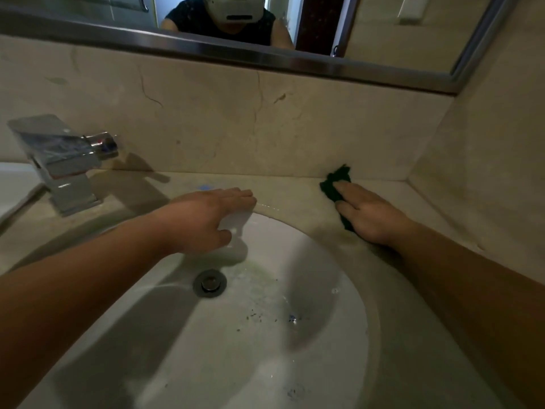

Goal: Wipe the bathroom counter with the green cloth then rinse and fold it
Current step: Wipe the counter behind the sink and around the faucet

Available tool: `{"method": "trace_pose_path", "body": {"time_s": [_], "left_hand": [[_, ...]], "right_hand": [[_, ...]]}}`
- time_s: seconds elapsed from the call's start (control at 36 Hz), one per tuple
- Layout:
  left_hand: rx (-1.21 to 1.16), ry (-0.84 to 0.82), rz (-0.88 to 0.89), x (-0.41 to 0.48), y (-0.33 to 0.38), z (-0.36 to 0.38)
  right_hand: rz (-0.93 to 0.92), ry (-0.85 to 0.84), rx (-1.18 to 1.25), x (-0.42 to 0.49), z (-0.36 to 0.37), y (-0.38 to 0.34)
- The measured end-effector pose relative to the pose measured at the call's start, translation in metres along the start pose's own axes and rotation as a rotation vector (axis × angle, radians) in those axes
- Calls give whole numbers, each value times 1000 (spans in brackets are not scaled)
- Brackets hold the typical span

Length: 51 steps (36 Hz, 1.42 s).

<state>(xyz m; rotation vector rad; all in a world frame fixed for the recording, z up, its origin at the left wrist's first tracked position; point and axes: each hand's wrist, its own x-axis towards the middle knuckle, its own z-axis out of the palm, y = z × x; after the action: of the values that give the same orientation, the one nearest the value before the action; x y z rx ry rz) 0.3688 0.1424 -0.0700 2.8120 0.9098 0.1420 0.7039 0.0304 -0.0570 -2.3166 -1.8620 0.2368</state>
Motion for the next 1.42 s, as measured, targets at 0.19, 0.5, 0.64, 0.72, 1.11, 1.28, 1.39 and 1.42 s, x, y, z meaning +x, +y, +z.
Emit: {"method": "trace_pose_path", "body": {"time_s": [0.19, 0.5, 0.64, 0.72, 1.11, 1.28, 1.39, 1.42], "left_hand": [[-60, -16, -35, 0, 3, 0], [-52, -4, -90, -5, 19, 0], [-16, -23, -108, -9, 31, -1], [-16, -28, -112, -8, 34, -3], [-27, 19, -85, -29, 24, -23], [175, 97, -161, -82, -23, -29], [205, 80, -189, -102, -58, -24], [198, 83, -171, -105, -65, -21]], "right_hand": [[-249, 71, 15, -1, 26, -76], [8, 246, 75, -83, -54, 1], [243, 5, 16, -110, -45, 54], [213, -1, 8, -112, -24, 59], [-231, 74, 214, -64, 8, -88], [-74, 280, 124, -47, -37, -34], [83, 115, -10, -29, -13, 6], [111, 85, 11, -25, -3, 9]]}}
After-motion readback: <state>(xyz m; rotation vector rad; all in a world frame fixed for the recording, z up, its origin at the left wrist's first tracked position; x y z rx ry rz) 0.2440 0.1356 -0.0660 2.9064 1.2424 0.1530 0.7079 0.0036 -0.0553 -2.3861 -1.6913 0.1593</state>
